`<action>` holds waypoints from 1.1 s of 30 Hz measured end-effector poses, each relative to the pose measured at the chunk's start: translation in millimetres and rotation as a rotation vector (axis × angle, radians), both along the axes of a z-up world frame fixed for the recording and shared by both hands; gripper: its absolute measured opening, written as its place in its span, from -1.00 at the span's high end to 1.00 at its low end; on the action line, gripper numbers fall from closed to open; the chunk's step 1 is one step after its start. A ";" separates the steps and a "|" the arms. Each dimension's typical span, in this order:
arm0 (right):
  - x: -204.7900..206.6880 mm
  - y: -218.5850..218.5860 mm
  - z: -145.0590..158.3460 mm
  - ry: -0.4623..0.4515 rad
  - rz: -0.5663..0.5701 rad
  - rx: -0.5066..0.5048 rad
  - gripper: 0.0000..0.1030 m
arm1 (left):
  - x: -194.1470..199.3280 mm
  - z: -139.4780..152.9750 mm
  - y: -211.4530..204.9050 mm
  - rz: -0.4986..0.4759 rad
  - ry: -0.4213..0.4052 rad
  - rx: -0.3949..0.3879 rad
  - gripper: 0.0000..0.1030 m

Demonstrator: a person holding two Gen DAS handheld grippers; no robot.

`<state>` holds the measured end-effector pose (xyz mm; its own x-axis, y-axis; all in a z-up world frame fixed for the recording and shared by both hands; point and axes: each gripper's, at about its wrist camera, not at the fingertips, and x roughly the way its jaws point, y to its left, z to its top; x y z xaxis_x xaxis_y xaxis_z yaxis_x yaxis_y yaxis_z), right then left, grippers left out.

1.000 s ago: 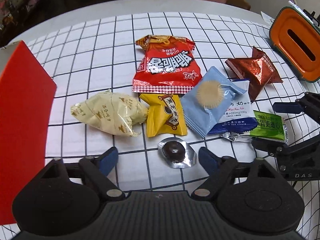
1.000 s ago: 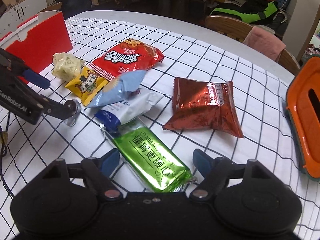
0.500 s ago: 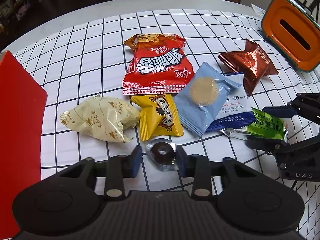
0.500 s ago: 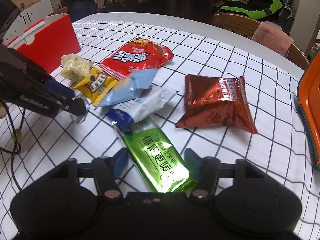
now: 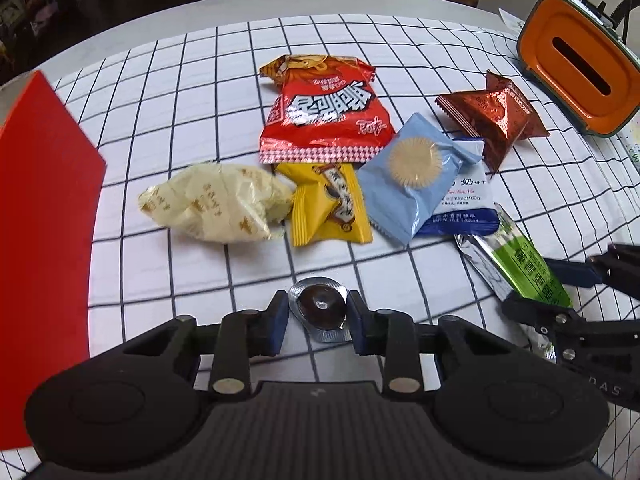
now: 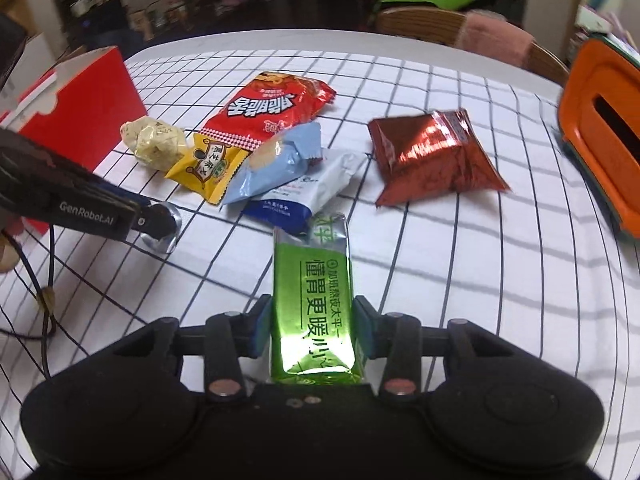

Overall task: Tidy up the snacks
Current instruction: 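Grasp the round foil chocolate with the left tool while the right tool grasps the green bar, then carry the foil chocolate and green bar over the open box with both tools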

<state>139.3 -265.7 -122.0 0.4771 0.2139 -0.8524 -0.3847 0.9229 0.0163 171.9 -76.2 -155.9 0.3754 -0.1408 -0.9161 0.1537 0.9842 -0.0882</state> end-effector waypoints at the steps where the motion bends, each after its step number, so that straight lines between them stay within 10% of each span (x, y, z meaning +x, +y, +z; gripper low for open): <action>1: -4.2 0.2 0.3 0.002 -0.014 0.006 0.19 | -2.1 0.2 1.6 0.001 0.002 -0.005 0.41; 33: -76.4 94.8 99.5 -0.087 -0.076 0.135 0.19 | -70.7 107.7 98.5 -0.022 -0.105 -0.046 0.40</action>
